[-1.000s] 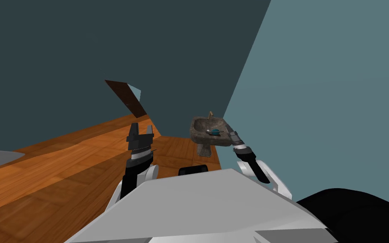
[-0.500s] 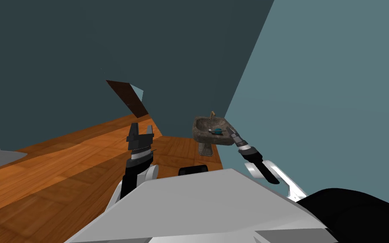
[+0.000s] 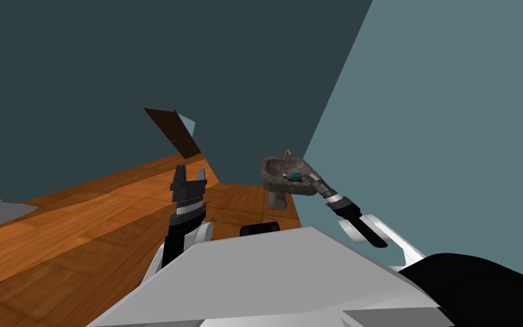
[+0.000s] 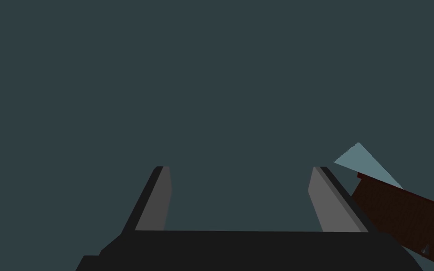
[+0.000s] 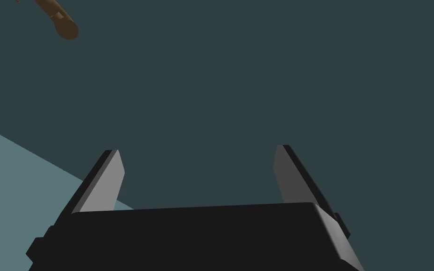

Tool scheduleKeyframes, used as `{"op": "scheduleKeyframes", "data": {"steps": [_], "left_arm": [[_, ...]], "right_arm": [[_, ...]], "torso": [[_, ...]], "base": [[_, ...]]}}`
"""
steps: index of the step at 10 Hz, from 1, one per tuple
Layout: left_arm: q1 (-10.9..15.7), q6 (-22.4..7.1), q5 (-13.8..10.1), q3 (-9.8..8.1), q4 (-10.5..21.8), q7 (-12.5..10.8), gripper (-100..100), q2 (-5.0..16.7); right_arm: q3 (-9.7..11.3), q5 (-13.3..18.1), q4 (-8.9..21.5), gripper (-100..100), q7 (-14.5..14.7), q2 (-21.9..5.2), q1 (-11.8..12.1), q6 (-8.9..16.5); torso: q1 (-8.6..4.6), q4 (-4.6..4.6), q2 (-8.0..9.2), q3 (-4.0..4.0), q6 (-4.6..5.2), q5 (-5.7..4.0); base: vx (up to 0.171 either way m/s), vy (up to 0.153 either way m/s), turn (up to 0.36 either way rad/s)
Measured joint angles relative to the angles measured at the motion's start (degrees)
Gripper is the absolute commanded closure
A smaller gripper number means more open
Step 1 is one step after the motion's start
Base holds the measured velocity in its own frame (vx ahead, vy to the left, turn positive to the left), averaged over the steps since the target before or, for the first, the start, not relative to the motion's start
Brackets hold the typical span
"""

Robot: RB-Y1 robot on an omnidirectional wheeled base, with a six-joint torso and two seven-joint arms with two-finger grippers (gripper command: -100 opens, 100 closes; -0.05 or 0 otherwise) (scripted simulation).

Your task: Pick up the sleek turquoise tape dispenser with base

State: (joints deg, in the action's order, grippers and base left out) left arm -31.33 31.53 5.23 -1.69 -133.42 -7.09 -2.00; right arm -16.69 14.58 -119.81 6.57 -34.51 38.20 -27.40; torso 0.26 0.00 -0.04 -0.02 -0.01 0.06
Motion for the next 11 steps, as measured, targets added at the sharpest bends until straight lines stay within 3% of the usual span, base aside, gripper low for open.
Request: {"op": "scheduleKeyframes", "data": {"steps": [11], "left_arm": [[0.0,0.0,0.0,0.00,0.0,0.0,0,0.0]], "right_arm": [[-4.7,7.7,8.2,-100,2.4,-17.6,4.1,-1.7]], "torso": [[-0.04,-0.02,-0.09,-0.06,-0.01,0.00]], "base": [[0.022,0.066,-0.004]]}}
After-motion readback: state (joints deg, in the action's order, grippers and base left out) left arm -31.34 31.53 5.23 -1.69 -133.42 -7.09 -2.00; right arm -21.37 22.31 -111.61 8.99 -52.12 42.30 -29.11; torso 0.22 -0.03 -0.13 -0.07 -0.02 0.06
